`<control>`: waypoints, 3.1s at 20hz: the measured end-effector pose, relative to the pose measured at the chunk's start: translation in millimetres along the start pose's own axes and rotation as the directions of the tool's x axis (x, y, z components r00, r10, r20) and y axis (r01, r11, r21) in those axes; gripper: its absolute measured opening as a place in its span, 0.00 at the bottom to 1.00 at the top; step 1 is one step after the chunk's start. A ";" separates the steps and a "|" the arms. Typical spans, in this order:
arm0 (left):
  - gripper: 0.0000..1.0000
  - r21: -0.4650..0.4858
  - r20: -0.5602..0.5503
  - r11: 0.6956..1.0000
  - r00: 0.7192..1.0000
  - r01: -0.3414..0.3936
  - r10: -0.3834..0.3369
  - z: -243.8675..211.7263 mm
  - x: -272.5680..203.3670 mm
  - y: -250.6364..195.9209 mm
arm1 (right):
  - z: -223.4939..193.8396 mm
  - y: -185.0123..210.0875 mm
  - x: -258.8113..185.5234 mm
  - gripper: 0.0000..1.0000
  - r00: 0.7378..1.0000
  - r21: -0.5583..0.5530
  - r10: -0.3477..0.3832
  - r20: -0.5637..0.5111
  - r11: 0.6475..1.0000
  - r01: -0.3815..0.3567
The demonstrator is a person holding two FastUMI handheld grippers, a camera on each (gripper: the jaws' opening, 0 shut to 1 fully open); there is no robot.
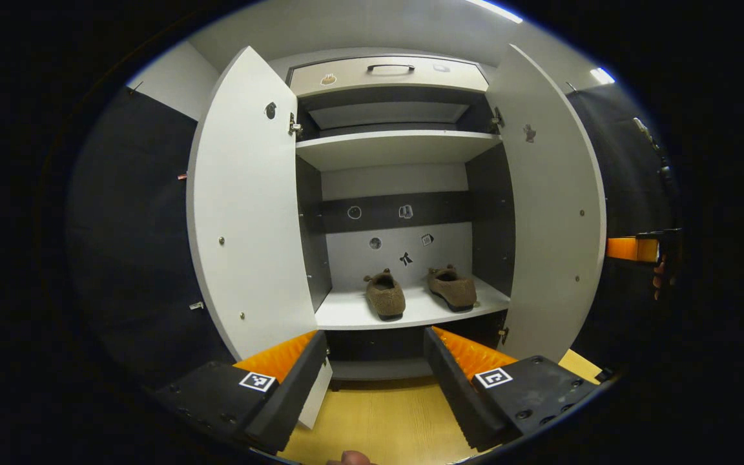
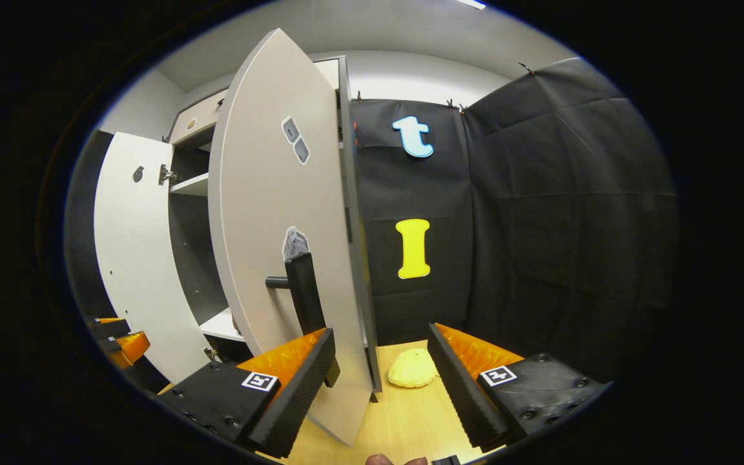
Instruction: Grab one shoe with the right hand and put it into the shoe cabinet, grab the other shoe with the left hand and put it into the shoe cabinet; then close the right door with the right hand and the left door with the left hand.
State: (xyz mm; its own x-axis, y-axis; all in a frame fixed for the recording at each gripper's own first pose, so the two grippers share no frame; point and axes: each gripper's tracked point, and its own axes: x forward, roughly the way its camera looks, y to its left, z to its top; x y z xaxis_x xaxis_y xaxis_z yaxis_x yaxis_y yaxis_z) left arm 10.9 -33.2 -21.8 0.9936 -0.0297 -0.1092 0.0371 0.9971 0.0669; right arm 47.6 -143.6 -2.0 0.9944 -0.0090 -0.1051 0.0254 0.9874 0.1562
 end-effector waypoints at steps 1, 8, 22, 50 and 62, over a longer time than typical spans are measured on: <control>0.96 0.000 -0.003 1.000 1.000 -0.002 0.002 -2.1 -2.4 3.3 | -0.8 8.1 -0.5 0.98 1.000 0.000 0.009 0.002 1.000 -0.009; 0.96 -0.006 -0.010 1.000 1.000 -0.013 0.012 -9.3 -15.8 29.1 | -8.6 59.6 14.3 0.98 0.997 -0.014 0.072 -0.004 0.997 -0.072; 0.96 -0.047 -0.030 0.990 0.991 -0.134 0.132 -20.5 -29.7 128.2 | -21.7 176.2 6.0 0.98 0.979 -0.065 0.202 -0.007 0.977 -0.202; 0.92 -0.073 0.016 0.975 0.978 -0.208 0.209 20.0 27.4 216.3 | -11.2 132.4 -7.3 0.98 0.990 -0.042 0.137 -0.011 0.990 -0.138; 0.90 -0.087 0.037 0.985 0.988 -0.147 0.150 32.1 41.0 132.5 | -6.3 101.3 -3.9 0.98 0.987 -0.021 0.161 -0.023 0.987 -0.161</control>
State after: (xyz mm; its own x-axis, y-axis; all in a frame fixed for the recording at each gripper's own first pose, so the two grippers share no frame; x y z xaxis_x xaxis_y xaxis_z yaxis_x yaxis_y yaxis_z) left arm 60.0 95.5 14.4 0.9912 0.1178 -0.0608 -0.1183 0.9930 -0.0043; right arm 45.6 -42.6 8.1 0.9830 0.1533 -0.1009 -0.1373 0.9791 0.1500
